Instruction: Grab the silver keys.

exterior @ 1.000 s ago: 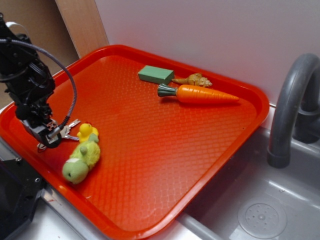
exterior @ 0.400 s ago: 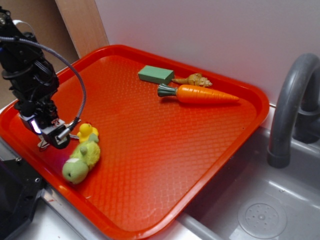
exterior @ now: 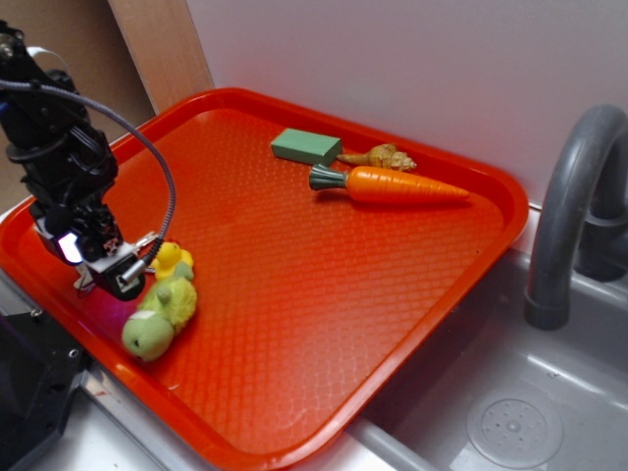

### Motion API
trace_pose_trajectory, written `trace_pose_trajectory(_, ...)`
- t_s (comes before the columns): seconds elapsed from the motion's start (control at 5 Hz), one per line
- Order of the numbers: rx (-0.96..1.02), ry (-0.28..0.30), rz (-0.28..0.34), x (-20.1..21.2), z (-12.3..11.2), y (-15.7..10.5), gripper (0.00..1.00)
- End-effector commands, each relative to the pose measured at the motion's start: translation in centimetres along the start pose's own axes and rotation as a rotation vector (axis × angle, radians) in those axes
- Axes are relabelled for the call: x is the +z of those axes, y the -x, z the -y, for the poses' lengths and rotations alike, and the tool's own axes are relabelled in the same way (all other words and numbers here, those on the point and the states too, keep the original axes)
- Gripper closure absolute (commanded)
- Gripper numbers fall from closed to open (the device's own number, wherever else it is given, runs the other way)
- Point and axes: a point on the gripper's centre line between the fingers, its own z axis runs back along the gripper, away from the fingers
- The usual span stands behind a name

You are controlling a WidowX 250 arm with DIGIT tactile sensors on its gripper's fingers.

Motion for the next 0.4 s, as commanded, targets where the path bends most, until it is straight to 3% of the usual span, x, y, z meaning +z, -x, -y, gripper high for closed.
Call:
trace_pose_trajectory(0.0,0.021,-0.01,-0.006,-0.48,-0.06,-0.63,1.0)
trace_pose_trajectory(0.2,0.021,-0.006,0.007,-0.11,-0.19,-0.59,1.0)
